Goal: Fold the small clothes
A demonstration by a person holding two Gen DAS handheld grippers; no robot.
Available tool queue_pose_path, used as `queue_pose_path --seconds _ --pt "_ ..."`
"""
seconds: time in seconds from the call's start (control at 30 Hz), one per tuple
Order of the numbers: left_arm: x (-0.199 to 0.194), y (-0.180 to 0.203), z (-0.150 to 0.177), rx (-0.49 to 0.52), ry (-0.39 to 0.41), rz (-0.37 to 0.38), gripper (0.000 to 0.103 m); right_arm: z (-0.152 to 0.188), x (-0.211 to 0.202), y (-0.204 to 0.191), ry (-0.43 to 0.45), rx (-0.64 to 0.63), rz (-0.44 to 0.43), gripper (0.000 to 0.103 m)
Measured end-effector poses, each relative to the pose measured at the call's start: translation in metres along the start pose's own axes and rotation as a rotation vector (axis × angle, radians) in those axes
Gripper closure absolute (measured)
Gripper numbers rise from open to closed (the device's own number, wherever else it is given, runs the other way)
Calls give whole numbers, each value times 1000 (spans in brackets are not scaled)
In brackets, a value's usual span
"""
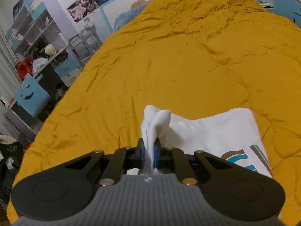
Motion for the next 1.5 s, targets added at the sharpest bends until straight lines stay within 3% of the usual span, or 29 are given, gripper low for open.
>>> queue_pose_path --seconds 0.6,0.73,0.9,1.13,1.2,1.33,1.5 --pt "9 -6 4 5 -38 -9 78 52 60 -21 -178 -107 14 98" --pt "-2 -3 4 4 -37 -11 78 55 66 -20 -225 -121 1 90" --pt "-25 4 5 5 -28 -49 74 48 32 -32 -241 -90 -121 83" --pt "-61 16 14 12 -8 -56 64 39 -58 -27 -82 -161 -191 81" --pt "-67 18 19 5 -13 -23 55 38 -81 -18 -45 -170 -206 79" --pt "-77 19 32 -29 -37 64 46 47 -116 9 20 -234 -159 71" --pt "-82 11 47 -93 -73 138 29 73 -138 62 13 -288 -55 69"
Point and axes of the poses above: each gripper's, at about its wrist camera, not at the fingertips, and x roughly the way its jaws point, y to its right, z to its underside, the point moved 3 cm from there along x, roughly the way its jaws point, and after that the axes turned 8 degrees about y, right-handed, at the moved point
